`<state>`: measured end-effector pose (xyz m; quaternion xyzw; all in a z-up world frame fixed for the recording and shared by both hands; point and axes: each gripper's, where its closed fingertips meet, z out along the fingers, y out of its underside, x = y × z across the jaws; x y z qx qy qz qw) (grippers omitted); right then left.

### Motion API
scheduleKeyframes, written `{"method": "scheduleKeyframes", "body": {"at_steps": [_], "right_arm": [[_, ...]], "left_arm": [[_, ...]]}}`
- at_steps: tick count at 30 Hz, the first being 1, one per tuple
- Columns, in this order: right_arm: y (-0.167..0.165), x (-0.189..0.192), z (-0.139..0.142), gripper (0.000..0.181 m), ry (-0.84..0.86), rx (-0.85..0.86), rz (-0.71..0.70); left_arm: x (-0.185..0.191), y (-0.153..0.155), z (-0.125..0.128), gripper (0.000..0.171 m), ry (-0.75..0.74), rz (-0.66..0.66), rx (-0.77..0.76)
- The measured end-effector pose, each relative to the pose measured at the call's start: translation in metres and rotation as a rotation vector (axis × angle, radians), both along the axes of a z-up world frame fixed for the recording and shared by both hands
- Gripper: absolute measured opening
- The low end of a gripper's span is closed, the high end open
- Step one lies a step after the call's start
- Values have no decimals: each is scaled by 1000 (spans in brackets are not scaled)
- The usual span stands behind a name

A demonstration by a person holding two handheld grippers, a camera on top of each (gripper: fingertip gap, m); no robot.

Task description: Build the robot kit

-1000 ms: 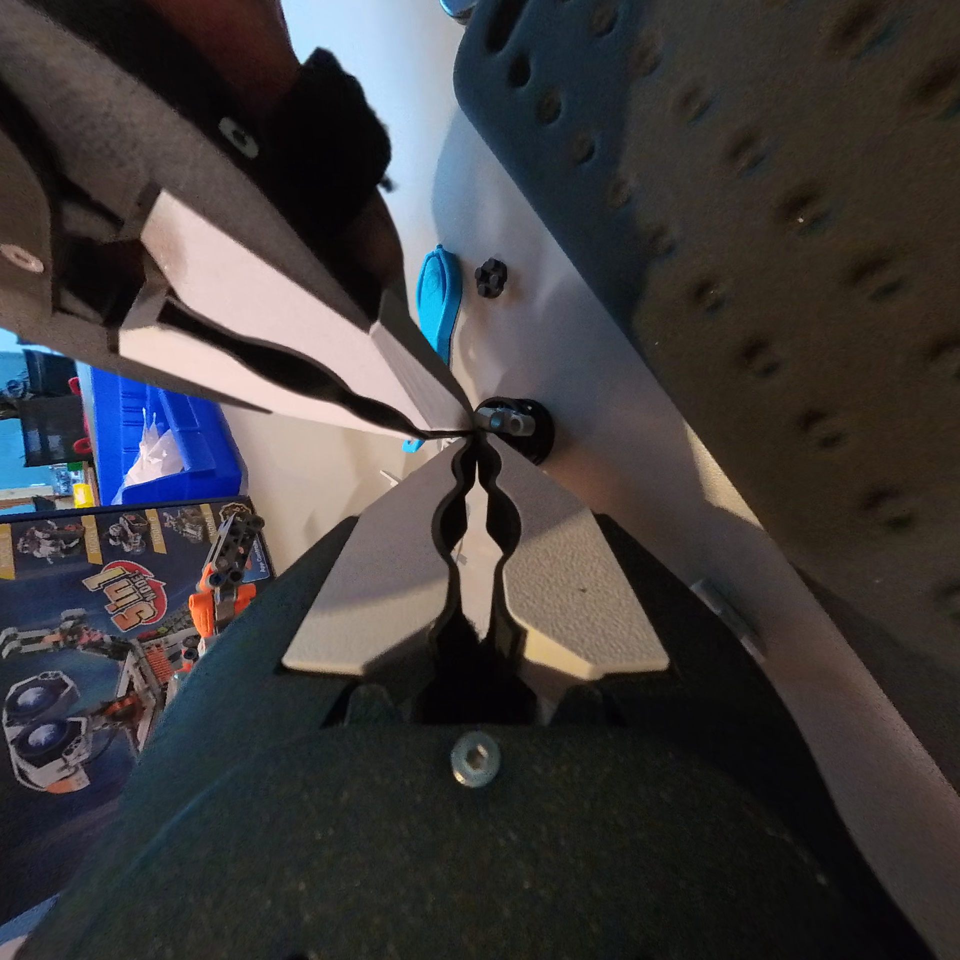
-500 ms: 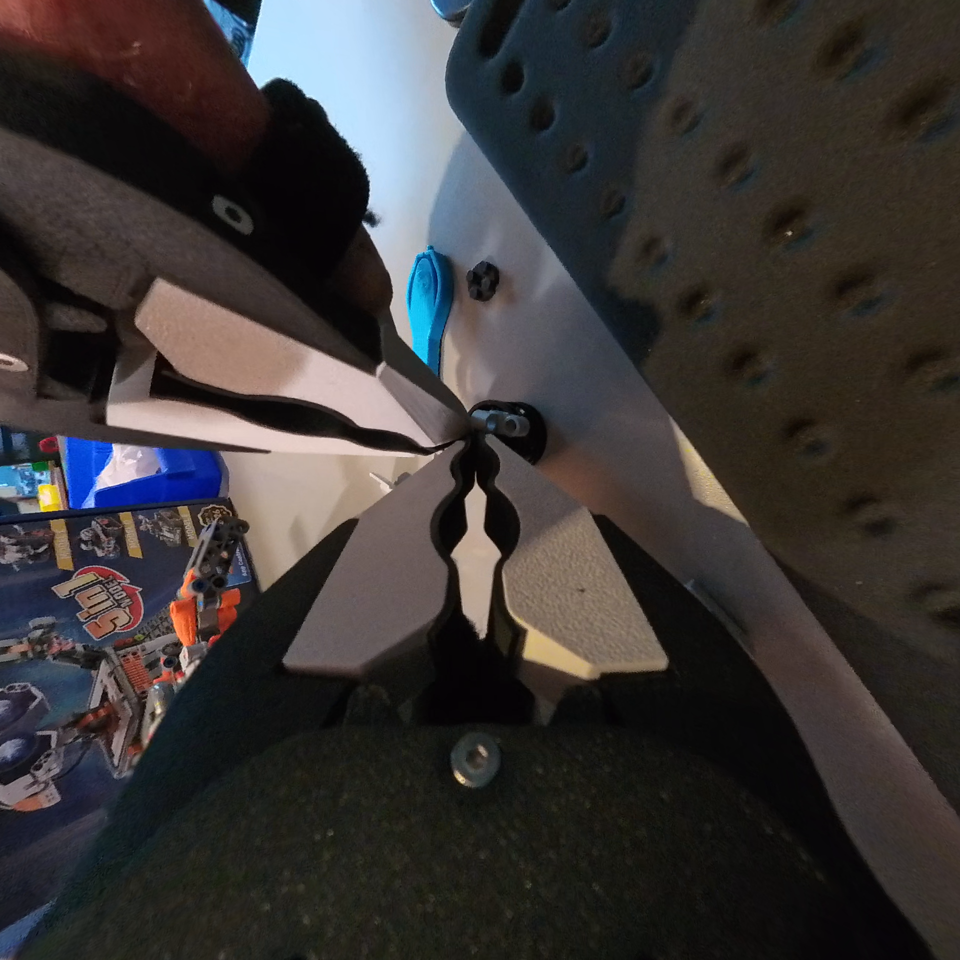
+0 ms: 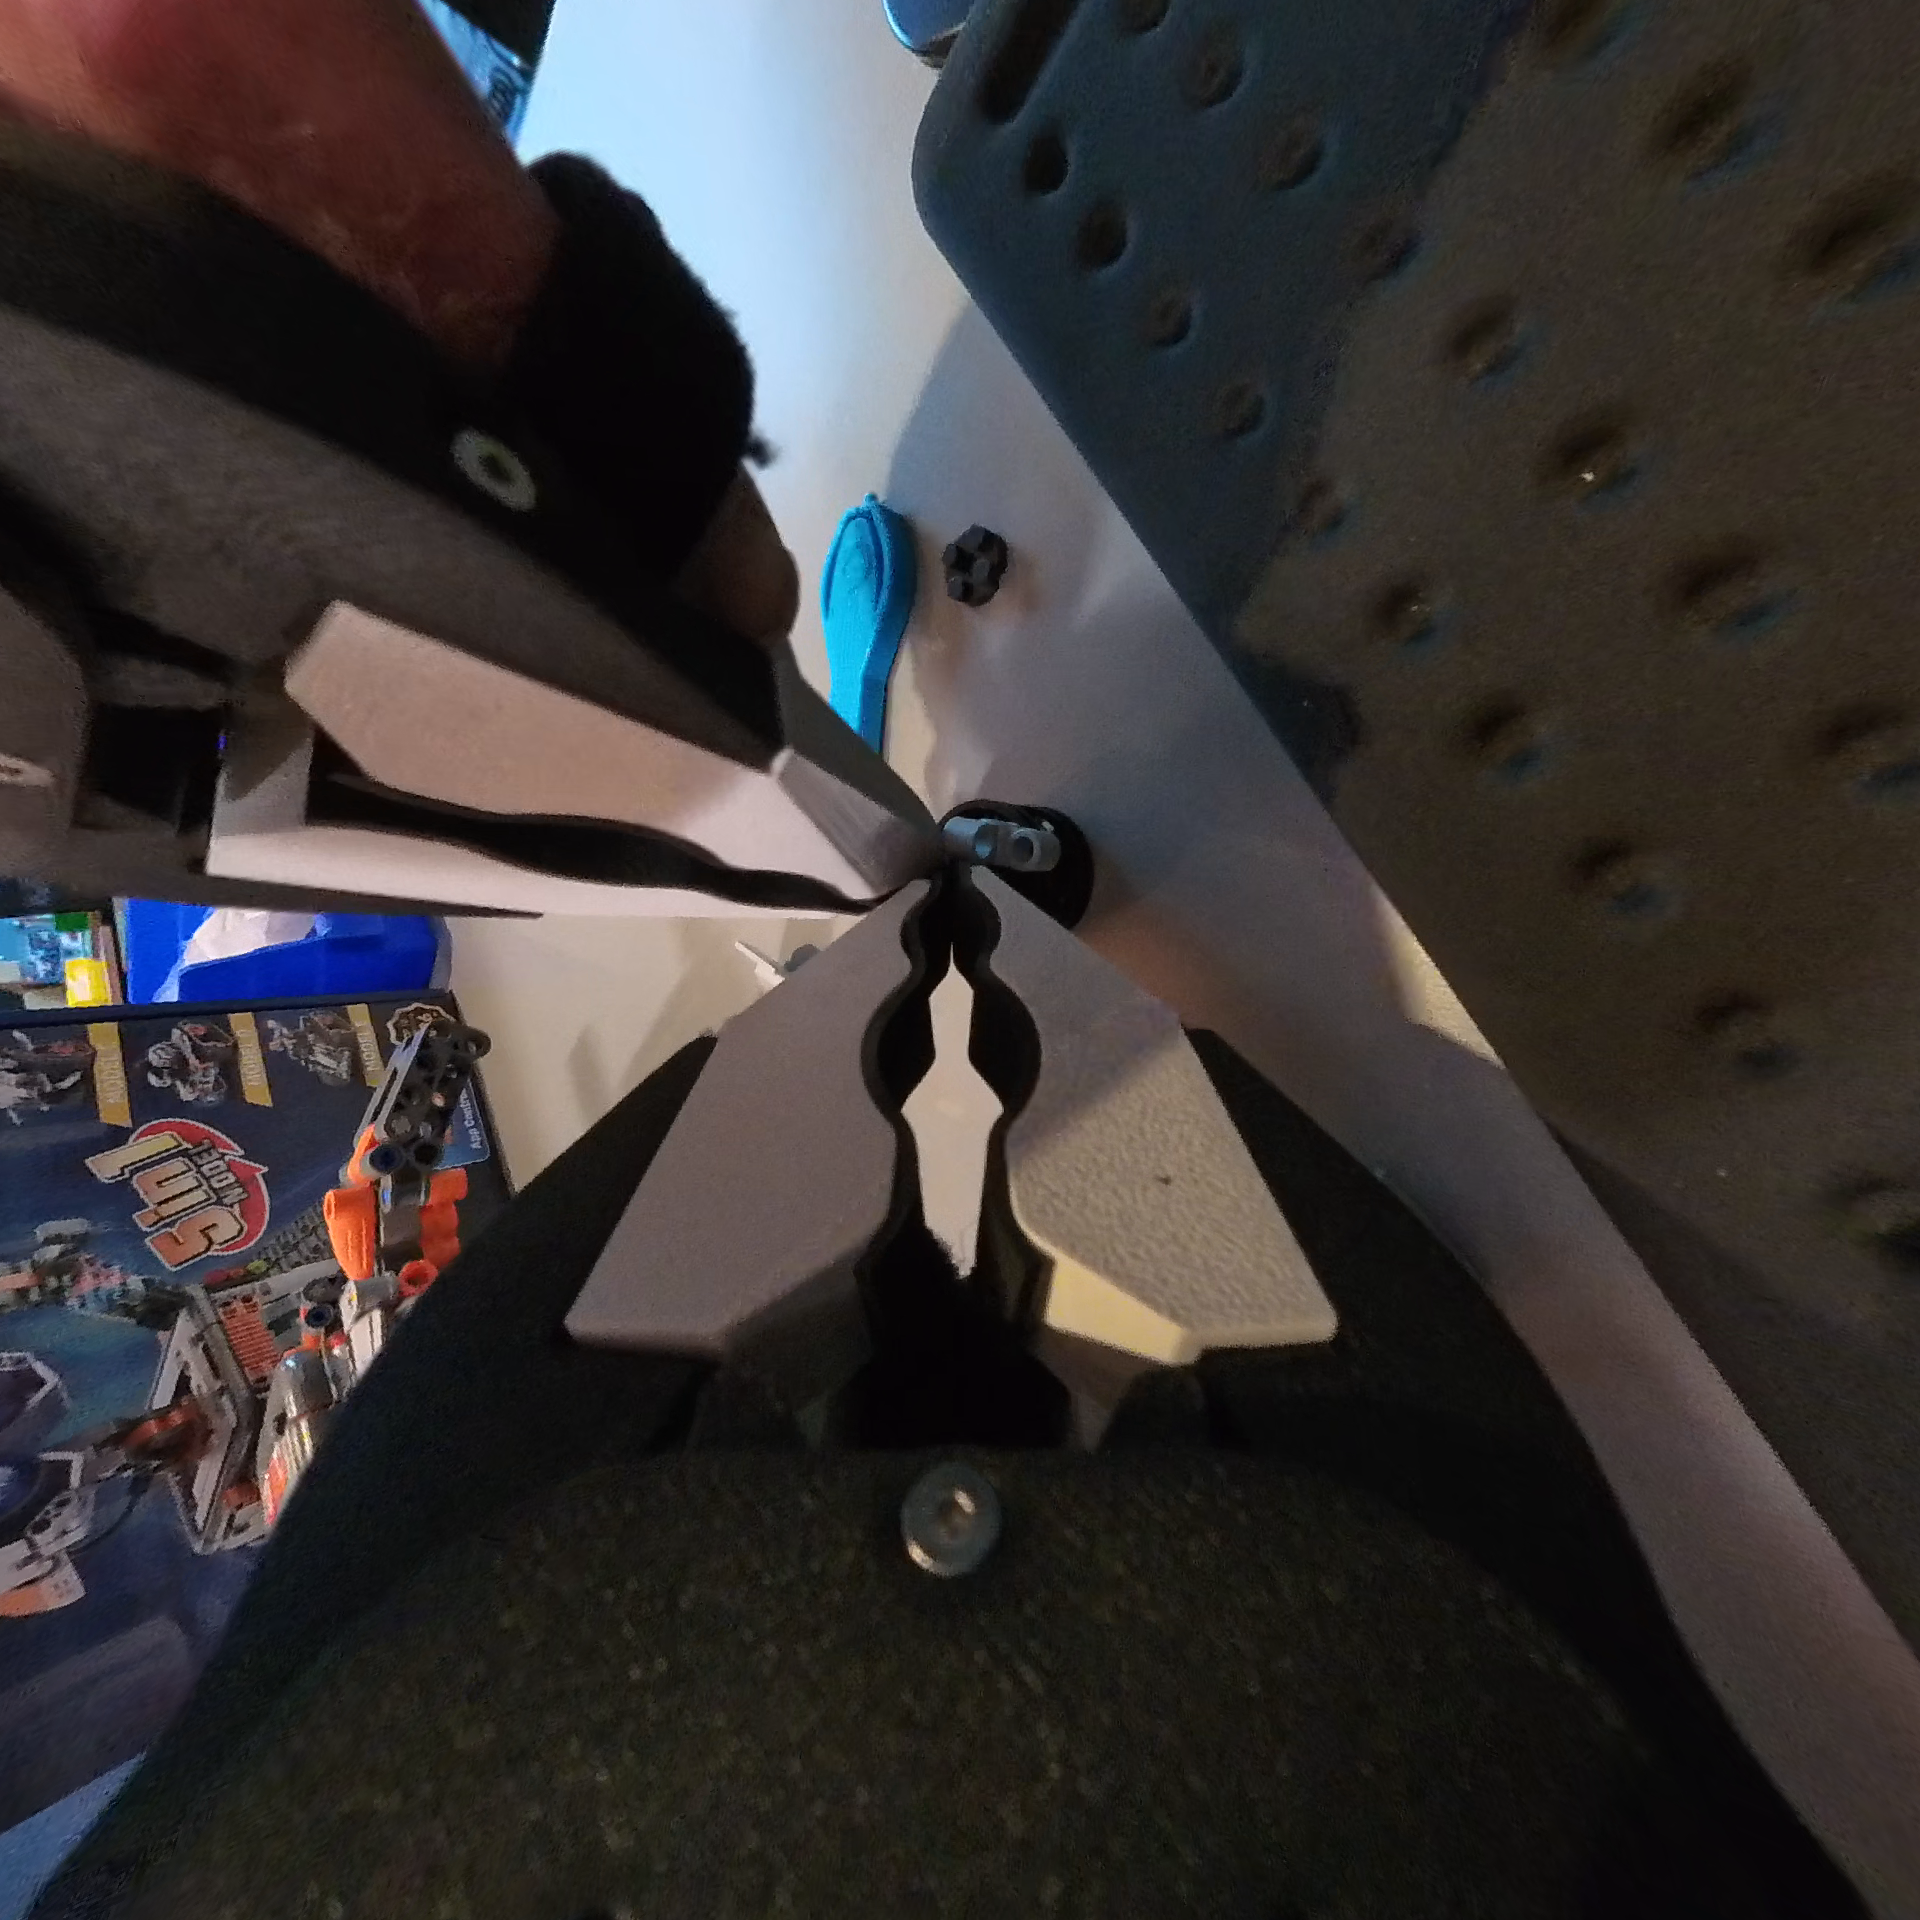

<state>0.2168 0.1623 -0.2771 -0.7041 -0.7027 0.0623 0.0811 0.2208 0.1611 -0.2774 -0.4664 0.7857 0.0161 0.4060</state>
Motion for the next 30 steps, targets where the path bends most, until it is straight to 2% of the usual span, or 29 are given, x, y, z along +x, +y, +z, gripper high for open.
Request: {"method": "scheduleKeyframes", "body": {"at_steps": [2, 5, 8, 12, 13, 17, 21, 22, 23, 27, 30], "right_arm": [[1, -1, 0, 0, -5, 39, -28], [1, -2, 3, 0, 110, 47, -106], [-1, -6, 19, 0, 258, 81, -181], [-1, 0, 27, 0, 394, 127, -270], [1, 4, 25, 0, 408, 137, -299], [-1, 12, 10, 3, 434, 145, -380], [-4, 10, 2, 5, 478, 159, -417], [-5, 11, 0, 5, 482, 162, -425], [-4, 12, 0, 5, 490, 172, -437], [-3, 16, 4, 5, 545, 207, -471], [-6, 18, 17, 12, 620, 262, -454]], "left_arm": [[-2, 1, 0, 0, 1, 0, -8], [-6, 2, 1, 0, -19, 10, -94], [-11, 2, 11, 0, -54, 8, -134], [-25, 3, 18, 23, -43, 74, -228], [-25, 1, 16, 37, -36, 98, -269], [-17, -9, -8, 58, -6, 182, -399], [-10, 2, -20, 53, -33, 282, -412], [-9, 4, -21, 38, -37, 302, -413], [-8, 6, -22, 32, -38, 315, -407], [-5, 8, -20, 31, -77, 301, -422], [2, -3, -6, 31, -159, 254, -595]]}}
